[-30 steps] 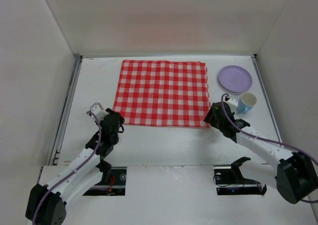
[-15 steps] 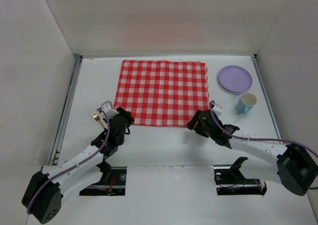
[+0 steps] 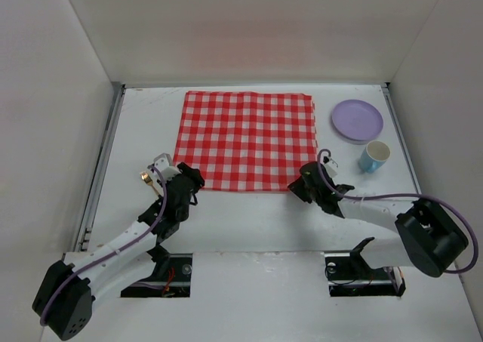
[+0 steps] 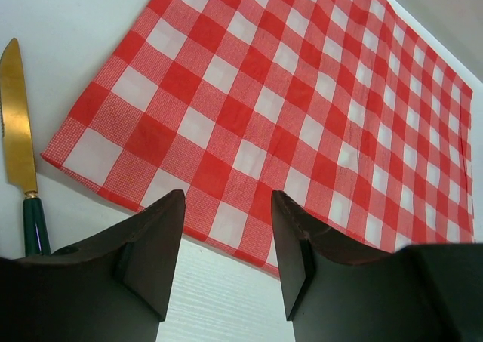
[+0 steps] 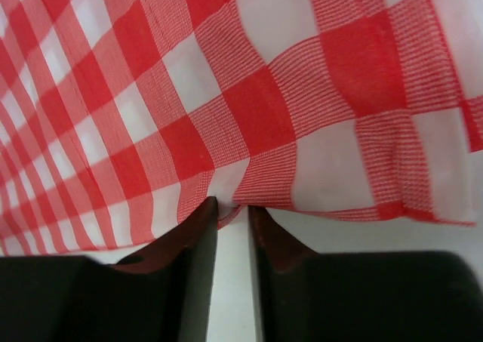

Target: Set the dinner table for one person

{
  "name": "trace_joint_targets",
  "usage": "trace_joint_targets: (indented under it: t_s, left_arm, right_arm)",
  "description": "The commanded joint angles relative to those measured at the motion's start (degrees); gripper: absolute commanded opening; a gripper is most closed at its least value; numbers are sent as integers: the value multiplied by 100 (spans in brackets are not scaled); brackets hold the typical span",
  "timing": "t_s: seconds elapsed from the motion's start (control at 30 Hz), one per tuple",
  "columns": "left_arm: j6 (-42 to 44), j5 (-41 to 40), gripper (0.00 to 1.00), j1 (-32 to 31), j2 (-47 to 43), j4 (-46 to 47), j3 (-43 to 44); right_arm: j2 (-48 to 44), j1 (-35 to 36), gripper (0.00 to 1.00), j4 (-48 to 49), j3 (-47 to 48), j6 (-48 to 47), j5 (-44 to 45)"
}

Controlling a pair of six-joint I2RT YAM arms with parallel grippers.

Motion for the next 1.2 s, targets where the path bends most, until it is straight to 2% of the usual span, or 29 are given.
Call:
trace_joint_targets:
  t_s: [0.0,0.07,0.17,0.4,0.63,0.73,0.77,0.87,0.93,1.07,1.17]
  left_arm:
    - [55,-93,47,-34,-137,229,-117]
    - [55,-93,47,19,-146,229,-118]
    - [63,-75,47,28,-111,176,-47]
    - [90,-180,47,-69,-242,-51,41]
    - [-25,-927,46,-174,-901,-808,67]
    - [45,-989,47,-288,-798,-887,93]
    - [72,-963,48,-288,-658,-913,120]
    - [55,-849,48,-201,-218,-1106,216]
    - [-15,-761,48,-113,-33,-1221,251]
    - [-226,-288,47,220,336,-1353,366]
    - [-428,195,47,536,582,-1248,305]
  right_arm:
    - [-108,-98,21,323,-69,184,124]
    - [-283,-107,14,244,-157,140,202]
    - [-661,-186,11,42,-324,105,290]
    - [-1645,-257,10,-503,-702,-193,265]
    - [-2901,-335,10,-1373,-1212,-246,150]
    - [-3543,-546,11,-1716,-1291,-299,133]
    - [-3684,-599,13,-1760,-1265,-360,132]
    - [-3678,-696,34,-1761,-1099,-536,185]
    - [-3319,-670,44,-1639,-932,-676,176]
    - [-2212,-459,56,-946,-685,-747,203]
    - [-1395,-380,61,-383,-545,-686,150]
